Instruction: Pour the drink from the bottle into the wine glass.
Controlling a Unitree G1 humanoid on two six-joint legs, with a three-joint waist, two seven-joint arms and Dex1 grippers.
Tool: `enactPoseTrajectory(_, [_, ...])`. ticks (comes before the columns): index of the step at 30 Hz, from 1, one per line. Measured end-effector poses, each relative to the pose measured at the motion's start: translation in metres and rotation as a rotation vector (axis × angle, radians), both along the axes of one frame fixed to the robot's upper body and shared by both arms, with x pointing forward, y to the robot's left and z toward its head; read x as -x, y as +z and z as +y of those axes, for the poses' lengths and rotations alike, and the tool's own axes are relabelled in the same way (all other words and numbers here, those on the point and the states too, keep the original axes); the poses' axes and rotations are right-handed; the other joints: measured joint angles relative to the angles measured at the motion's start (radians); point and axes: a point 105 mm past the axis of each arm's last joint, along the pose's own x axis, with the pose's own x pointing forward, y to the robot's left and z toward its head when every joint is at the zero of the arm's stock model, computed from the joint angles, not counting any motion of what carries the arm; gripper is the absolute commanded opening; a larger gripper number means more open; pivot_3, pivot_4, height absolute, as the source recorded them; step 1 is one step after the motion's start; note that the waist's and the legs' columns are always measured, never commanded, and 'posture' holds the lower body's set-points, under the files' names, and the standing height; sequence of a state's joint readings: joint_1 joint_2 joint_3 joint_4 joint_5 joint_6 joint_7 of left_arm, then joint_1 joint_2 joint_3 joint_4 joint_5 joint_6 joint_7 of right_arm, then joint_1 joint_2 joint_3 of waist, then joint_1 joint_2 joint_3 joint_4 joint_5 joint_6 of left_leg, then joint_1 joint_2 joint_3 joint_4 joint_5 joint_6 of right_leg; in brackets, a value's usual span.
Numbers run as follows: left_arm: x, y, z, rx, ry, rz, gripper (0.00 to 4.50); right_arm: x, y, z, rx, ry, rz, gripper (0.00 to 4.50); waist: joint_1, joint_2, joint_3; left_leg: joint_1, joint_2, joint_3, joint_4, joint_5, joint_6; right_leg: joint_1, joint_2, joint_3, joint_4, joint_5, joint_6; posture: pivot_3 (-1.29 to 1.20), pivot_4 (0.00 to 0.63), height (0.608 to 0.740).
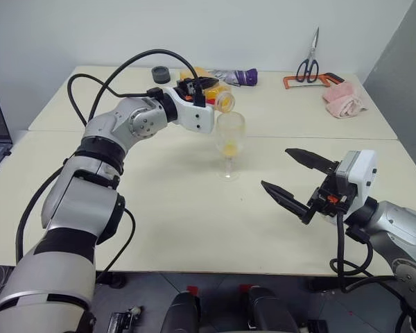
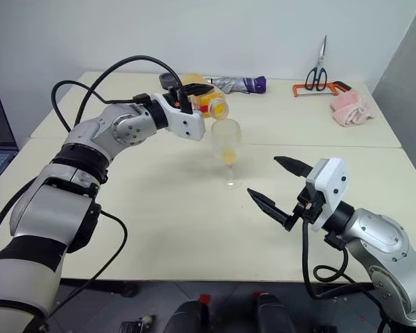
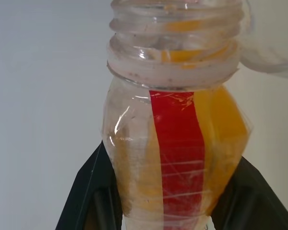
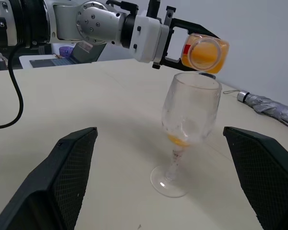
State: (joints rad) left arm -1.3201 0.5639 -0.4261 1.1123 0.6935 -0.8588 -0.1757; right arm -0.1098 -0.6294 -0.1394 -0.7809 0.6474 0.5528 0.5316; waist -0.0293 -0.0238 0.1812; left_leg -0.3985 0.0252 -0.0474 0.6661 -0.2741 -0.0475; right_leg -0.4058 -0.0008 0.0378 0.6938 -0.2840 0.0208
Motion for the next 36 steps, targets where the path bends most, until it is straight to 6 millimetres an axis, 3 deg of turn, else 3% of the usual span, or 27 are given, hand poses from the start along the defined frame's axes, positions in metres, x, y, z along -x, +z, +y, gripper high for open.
enactPoseTrajectory(36, [-0.0025, 0.0077, 0.0038, -0.019, 0.020, -0.051, 1.80, -0.0075, -0.0008, -0.0085, -0.066, -0.049, 0.008, 4.50, 0.000, 0.000, 0.000, 0.000, 0.000, 0.000, 0.002, 0.000, 0.000, 0.000, 0.000, 0.000, 0.002, 0.000, 0.000, 0.00, 0.150, 0.740])
